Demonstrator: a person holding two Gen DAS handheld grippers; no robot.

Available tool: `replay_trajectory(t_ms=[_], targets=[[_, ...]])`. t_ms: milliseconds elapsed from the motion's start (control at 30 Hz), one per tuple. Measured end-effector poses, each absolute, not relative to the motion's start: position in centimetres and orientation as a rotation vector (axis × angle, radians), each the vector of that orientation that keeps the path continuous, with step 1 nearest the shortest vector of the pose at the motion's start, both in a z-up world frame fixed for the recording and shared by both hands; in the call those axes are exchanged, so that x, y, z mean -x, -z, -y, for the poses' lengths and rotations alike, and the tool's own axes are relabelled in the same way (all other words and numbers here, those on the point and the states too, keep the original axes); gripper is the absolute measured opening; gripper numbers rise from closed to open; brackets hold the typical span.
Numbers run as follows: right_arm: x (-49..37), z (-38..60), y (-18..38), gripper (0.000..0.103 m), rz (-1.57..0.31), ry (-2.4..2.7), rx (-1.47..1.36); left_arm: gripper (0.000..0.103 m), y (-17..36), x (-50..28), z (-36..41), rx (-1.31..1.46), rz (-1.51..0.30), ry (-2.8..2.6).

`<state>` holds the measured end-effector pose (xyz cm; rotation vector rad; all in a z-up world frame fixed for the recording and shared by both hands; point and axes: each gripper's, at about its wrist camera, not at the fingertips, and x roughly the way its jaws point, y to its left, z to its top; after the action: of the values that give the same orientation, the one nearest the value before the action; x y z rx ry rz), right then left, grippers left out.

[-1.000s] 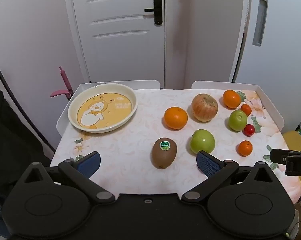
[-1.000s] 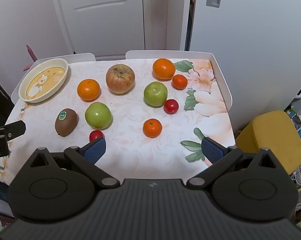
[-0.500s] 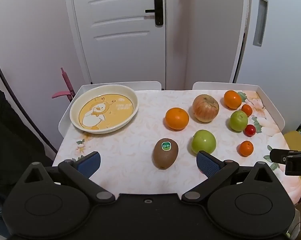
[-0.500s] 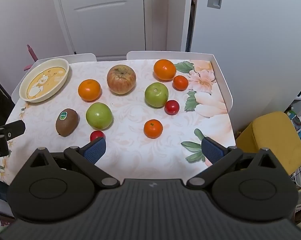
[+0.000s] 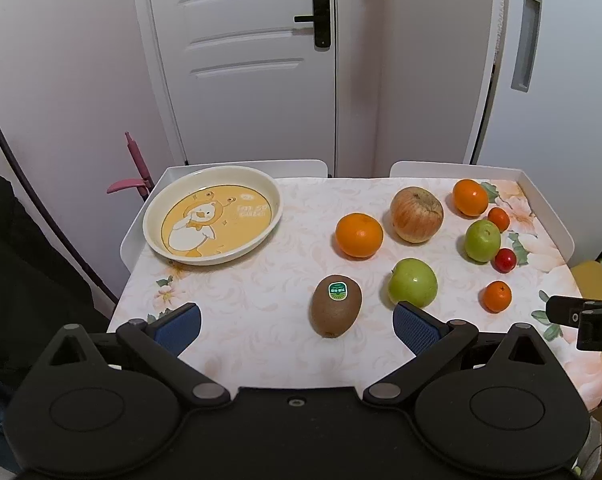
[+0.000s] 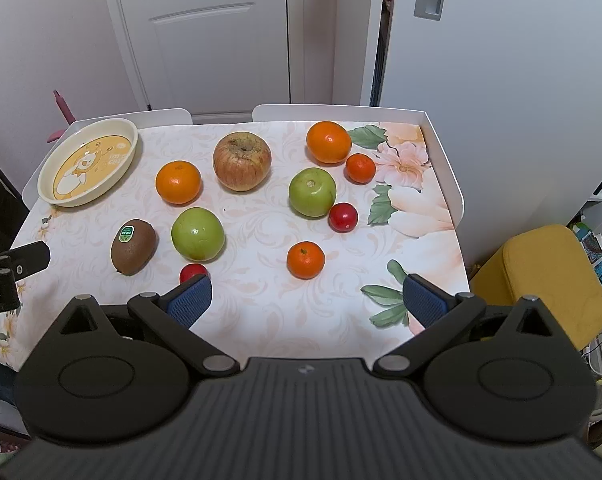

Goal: Organize fruits

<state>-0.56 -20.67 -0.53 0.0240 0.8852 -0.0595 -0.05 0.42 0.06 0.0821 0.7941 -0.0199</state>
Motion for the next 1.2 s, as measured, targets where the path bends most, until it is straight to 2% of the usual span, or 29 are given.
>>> replay_trajectory(t_ms=[1200], targets=[[0.17,20.14,0.45,0.103,-0.882,0.061,-0.019,0.103,-0.37,-0.38,-0.82,-0.102,-0.768,0.015]])
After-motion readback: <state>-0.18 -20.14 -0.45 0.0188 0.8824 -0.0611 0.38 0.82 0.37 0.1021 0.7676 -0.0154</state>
